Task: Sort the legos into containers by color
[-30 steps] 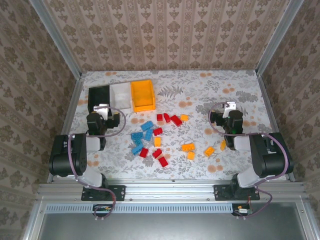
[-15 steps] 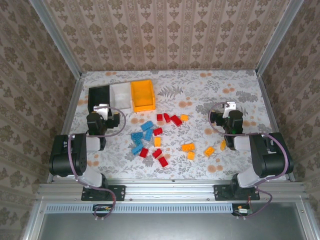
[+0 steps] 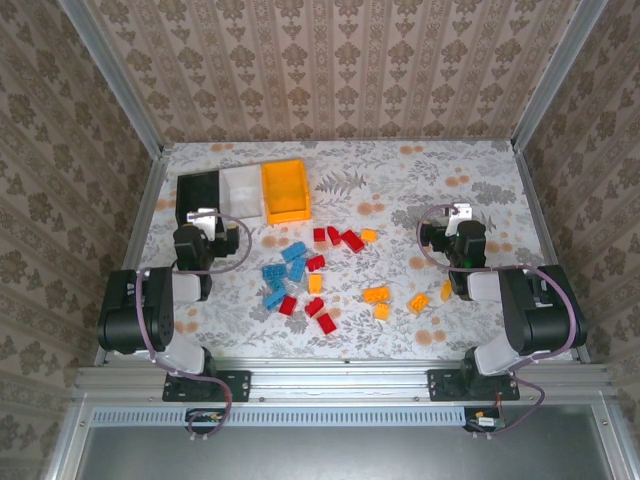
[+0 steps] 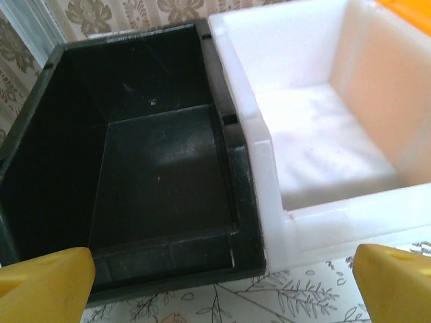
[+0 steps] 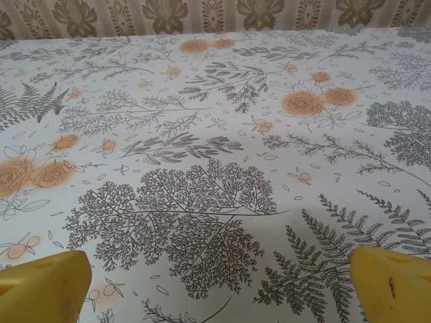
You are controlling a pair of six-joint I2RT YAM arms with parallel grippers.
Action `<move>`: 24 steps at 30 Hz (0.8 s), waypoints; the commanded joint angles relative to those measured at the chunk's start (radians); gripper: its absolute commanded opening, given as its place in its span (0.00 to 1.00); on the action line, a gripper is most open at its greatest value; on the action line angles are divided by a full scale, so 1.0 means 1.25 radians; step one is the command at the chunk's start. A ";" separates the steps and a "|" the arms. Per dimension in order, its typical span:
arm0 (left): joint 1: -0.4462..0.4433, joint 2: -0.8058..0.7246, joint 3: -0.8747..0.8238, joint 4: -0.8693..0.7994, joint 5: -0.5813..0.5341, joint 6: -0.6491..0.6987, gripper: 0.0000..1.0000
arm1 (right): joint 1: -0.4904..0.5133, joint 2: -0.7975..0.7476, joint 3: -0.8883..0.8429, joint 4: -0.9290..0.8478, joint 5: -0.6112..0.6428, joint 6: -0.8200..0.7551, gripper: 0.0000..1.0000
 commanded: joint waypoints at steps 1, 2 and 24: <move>0.001 -0.061 0.040 -0.086 -0.024 -0.022 1.00 | 0.003 -0.054 0.037 -0.083 0.027 -0.004 1.00; -0.001 -0.079 0.046 -0.114 -0.033 -0.022 1.00 | 0.003 -0.072 0.054 -0.124 0.031 -0.003 1.00; -0.163 -0.384 0.370 -1.031 0.020 -0.371 1.00 | 0.070 -0.159 0.546 -1.267 -0.043 0.321 1.00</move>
